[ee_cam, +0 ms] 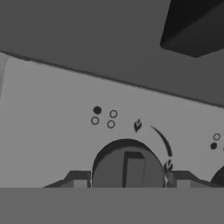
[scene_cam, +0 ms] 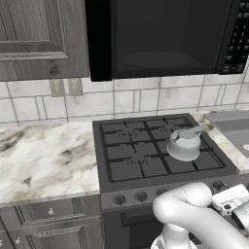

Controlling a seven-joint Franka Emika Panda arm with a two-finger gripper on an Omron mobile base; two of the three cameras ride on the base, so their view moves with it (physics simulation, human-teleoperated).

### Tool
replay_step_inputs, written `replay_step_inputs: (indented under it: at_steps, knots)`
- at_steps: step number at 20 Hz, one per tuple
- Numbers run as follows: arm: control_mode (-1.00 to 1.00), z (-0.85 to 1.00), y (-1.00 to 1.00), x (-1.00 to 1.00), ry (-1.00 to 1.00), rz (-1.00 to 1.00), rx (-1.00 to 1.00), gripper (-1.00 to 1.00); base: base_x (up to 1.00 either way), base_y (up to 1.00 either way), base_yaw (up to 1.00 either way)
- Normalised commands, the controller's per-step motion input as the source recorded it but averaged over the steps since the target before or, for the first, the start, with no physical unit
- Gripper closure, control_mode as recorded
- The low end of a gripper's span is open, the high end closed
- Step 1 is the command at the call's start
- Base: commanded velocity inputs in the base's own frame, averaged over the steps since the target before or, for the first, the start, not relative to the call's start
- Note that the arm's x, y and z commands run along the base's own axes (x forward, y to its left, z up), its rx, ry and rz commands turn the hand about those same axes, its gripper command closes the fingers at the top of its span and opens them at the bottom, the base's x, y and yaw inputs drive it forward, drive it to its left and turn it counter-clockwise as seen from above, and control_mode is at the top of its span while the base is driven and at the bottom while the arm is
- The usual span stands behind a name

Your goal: The kettle is done boiling. Turn off the stove, then wait for 300 timesteps before moving the kettle to the dining table.

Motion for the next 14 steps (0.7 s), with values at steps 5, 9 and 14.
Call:
replay_step_inputs:
  at_steps: [5,9,14]
  knots:
    - [-1.00,0.01,-0.08,-0.04,0.06,0.00,0.29,1.00,0.00,0.00,0.00]
    - [-1.00,0.01,-0.08,-0.03,0.08,-0.01,0.29,1.00,0.00,0.00,0.00]
    - [-1.00,0.00,-0.02,-0.01,0.10,-0.02,0.25,1.00,0.00,0.00,0.00]
